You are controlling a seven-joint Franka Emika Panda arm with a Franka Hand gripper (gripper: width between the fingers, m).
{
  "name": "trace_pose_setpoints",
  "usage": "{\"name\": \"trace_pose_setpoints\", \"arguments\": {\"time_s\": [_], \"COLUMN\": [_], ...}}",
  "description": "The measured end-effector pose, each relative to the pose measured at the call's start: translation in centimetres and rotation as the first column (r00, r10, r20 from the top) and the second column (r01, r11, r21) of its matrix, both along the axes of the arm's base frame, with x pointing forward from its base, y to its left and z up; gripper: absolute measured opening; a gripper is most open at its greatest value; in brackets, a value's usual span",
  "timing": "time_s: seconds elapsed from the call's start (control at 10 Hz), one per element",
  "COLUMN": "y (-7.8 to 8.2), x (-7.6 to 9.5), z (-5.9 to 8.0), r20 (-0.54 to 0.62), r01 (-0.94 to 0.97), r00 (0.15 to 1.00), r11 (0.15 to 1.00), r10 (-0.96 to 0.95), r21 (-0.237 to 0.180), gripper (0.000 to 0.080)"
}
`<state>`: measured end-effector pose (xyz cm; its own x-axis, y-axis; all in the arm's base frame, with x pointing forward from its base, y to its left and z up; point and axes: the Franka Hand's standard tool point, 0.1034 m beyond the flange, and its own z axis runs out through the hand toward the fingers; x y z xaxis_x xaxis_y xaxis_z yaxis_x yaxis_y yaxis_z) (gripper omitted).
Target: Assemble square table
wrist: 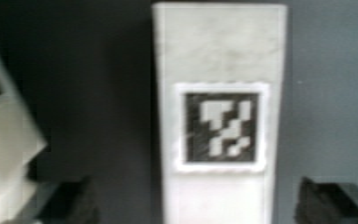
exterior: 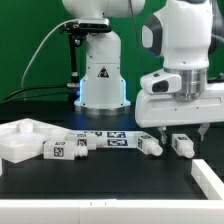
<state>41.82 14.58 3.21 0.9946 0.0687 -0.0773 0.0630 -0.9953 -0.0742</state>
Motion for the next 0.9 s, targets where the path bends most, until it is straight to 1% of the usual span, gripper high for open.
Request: {"name": "trace_pose_setpoints", "arguments": {"time_s": [0.1, 0.2, 0.3, 0.4, 0.5, 0.6, 0.7, 0.8, 0.9], "y": [-1.4, -2.9, -4.2, -3.8, -3.6, -3.7, -4.2, -6.2, -8.4], "x": [0.4, 1.2, 2.6, 2.4, 2.2, 2.3, 2.3, 1.7, 1.2], "z": [2.0, 3.8, 4.7, 4.2, 4.1, 4.1, 3.9, 3.2, 3.5], "r20": [-0.023, -0.035, -0.033, -0.025, -0.031, -0.029, -0.014, 0.002, -0.01], "r01": [-0.019, -0.039, -0.035, -0.027, -0.035, -0.032, -0.072, -0.109, -0.175], "r00": [1.0, 0.999, 0.999, 0.999, 0.999, 0.999, 0.997, 0.994, 0.984], "r11": [1.0, 0.999, 0.999, 1.0, 0.999, 0.999, 0.997, 0.994, 0.984], "r10": [0.019, 0.039, 0.036, 0.027, 0.036, 0.033, 0.072, 0.109, 0.175], "r21": [0.0, 0.004, 0.012, 0.011, 0.011, 0.011, 0.017, 0.017, 0.024], "gripper": [0.0629, 0.0629, 0.0645, 0.0649, 0.0649, 0.0649, 0.0649, 0.0649, 0.0649]}}
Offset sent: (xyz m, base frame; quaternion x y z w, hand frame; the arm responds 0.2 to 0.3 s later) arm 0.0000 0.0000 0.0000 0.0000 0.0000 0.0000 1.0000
